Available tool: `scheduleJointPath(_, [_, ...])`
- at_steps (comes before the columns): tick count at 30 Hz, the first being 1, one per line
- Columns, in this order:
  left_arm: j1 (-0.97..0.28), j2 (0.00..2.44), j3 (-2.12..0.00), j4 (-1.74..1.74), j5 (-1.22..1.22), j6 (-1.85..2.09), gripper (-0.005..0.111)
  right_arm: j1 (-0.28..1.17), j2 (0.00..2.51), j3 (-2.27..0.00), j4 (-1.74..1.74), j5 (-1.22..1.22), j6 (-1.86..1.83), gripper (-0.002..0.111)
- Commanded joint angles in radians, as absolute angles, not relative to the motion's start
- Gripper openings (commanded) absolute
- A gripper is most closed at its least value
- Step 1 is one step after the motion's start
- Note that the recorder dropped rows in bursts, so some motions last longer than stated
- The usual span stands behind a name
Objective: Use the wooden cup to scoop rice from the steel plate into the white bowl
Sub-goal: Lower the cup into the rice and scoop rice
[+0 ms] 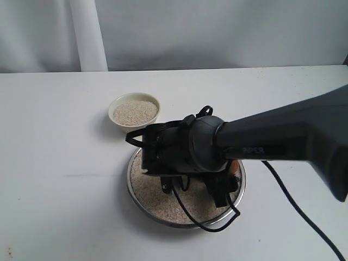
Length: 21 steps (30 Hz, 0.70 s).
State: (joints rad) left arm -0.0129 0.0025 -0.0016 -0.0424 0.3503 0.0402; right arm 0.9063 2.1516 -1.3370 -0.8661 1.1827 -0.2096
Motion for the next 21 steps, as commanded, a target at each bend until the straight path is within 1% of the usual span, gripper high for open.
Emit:
scheduleJointPath(1, [-0.016, 0.000, 0.000, -0.042, 0.345, 0.036, 0.000, 0.908, 2.179, -1.341, -0.844, 1.114, -0.202, 0.000])
scheduleJointPath(10, [-0.016, 0.000, 0.000, -0.042, 0.345, 0.036, 0.000, 0.908, 2.203, -1.341, -0.800, 0.927, -0.150, 0.000])
scheduleJointPath(21, [-0.016, 0.000, 0.000, -0.042, 0.345, 0.036, 0.000, 0.904, 2.203, -1.341, -0.749, 0.846, -0.066, 0.000])
